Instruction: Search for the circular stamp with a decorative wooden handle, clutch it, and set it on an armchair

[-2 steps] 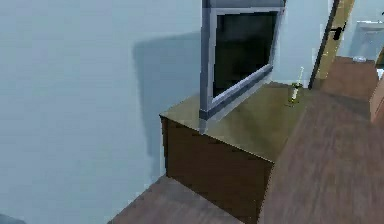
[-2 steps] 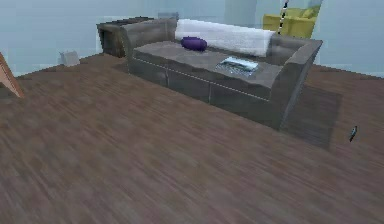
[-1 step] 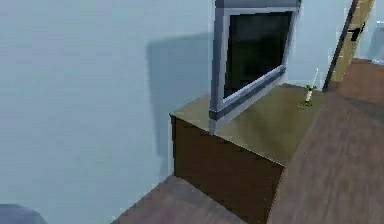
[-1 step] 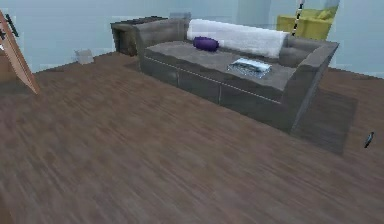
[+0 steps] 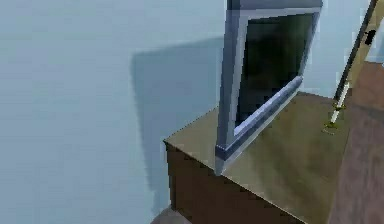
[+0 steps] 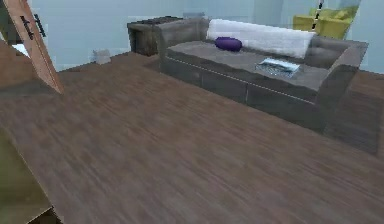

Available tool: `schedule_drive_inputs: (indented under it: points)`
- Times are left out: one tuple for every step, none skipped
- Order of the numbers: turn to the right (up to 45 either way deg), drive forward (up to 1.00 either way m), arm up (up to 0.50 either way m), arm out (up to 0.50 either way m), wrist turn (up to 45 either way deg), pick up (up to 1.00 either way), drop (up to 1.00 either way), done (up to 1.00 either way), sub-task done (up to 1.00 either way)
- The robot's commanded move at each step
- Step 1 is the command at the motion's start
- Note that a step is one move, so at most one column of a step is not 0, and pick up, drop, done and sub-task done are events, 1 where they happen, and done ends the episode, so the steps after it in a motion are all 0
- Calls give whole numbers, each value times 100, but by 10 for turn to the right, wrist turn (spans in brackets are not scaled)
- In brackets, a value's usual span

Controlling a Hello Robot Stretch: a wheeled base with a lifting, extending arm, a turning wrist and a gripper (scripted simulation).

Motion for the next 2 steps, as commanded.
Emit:
schedule_drive_inputs:
  points:
    - [-390, 0, 0, 0, 0, 0, 0, 0, 0]
    - [0, 45, 0, 0, 0, 0, 0, 0, 0]
